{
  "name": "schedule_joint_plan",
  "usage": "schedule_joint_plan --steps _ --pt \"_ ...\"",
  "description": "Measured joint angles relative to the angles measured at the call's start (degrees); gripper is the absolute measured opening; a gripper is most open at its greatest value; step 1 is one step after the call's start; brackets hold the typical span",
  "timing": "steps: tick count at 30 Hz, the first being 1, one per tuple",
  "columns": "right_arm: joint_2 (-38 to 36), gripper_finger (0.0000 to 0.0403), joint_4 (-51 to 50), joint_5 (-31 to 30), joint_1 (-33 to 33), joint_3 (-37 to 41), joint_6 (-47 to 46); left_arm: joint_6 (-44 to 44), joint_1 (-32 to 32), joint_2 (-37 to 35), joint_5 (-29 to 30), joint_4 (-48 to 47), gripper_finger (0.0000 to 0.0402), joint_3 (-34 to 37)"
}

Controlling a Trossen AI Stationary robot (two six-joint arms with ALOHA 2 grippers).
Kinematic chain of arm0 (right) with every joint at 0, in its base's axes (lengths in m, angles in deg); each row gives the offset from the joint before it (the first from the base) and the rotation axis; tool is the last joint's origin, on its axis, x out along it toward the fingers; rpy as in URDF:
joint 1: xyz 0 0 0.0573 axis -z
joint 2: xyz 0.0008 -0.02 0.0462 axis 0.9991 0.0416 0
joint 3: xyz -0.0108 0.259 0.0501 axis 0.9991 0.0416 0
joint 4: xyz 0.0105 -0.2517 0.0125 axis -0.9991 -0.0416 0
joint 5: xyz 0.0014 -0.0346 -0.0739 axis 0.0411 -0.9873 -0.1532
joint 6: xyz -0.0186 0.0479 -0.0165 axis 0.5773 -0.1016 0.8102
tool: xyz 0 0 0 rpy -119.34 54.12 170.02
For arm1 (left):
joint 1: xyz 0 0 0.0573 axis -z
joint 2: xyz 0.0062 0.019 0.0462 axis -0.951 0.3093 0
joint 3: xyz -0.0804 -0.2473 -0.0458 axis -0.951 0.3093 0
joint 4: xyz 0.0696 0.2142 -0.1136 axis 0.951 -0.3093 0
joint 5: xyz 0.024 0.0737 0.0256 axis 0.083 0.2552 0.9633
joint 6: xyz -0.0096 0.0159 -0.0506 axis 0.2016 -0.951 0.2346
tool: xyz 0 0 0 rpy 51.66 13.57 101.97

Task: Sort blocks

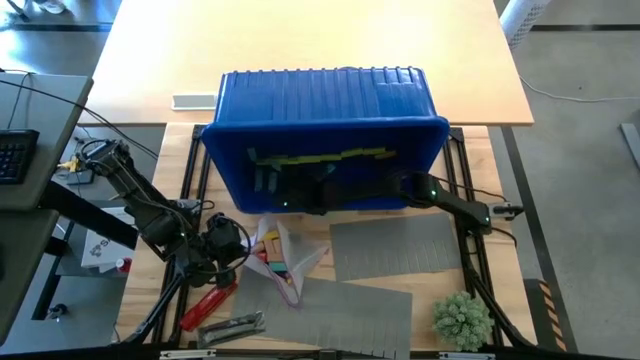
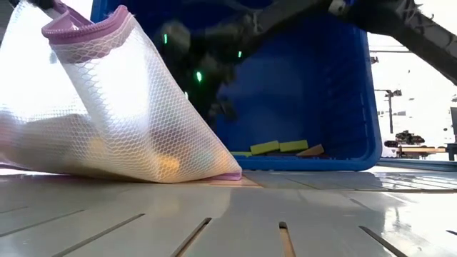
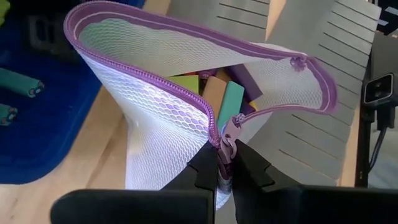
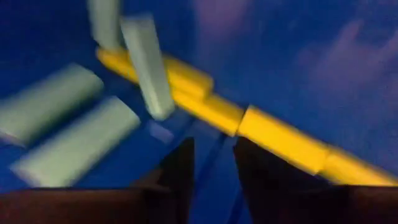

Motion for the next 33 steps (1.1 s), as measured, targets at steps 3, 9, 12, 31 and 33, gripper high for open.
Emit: schedule_joint_plan --steps 3,9,12,31,33 --pt "-0.6 0.0103 7.7 -1.5 -1.4 -0.2 5.0 -2.1 -0.8 0.0 -0.5 0.0 0.0001 0.0" --pt "7.8 0.0103 41.1 10.2 1.4 -0.1 15.2 -2.7 -1.8 0.0 -1.2 0.4 0.0001 0.0" --pt "10.9 0.0103 45.6 11.4 4.0 -0.1 15.5 -2.3 -1.8 0.0 -1.8 0.7 0.0001 0.0" --pt "8.2 0.0098 39.7 2.3 3.9 -0.2 14.6 -4.2 -3.2 0.0 -2.3 0.7 0.0001 0.0" --pt "10.7 0.0096 41.5 1.1 5.6 0.0 16.6 -4.2 -3.2 0.0 -2.3 0.8 0.0001 0.0"
